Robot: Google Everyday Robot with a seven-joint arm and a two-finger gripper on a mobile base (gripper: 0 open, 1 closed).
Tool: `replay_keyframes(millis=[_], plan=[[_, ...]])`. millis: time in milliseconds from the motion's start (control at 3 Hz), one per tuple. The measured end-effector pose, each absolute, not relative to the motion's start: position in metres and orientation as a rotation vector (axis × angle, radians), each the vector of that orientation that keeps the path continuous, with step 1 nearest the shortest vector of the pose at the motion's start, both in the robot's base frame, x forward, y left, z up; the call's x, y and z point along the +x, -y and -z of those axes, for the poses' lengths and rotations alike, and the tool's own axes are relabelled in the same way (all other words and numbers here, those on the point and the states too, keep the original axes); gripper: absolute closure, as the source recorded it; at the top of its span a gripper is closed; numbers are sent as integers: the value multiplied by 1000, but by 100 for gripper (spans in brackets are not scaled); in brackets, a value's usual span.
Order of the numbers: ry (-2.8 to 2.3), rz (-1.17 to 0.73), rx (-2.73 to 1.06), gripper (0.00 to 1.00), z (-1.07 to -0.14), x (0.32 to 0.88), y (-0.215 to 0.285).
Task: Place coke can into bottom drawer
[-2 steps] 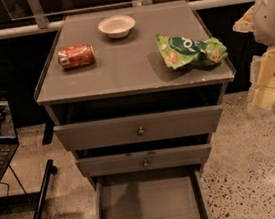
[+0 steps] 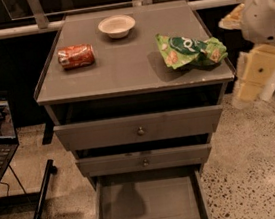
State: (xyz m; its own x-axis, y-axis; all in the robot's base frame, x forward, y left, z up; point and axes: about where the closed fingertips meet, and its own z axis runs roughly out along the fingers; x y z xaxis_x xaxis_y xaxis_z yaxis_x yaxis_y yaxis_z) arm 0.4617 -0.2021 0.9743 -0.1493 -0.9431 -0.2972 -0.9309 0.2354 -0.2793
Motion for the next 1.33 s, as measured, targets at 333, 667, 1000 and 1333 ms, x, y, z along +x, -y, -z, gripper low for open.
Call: replay_keyframes(millis=[333, 667, 1000, 1333], plan=[[-1943, -73, -1694, 0, -974, 512, 175], [-1853, -120, -1645, 0, -985, 558, 158], [-1811, -117, -1618, 0, -1001, 597, 148], [-1826, -75, -1583, 0, -1012, 633, 136]])
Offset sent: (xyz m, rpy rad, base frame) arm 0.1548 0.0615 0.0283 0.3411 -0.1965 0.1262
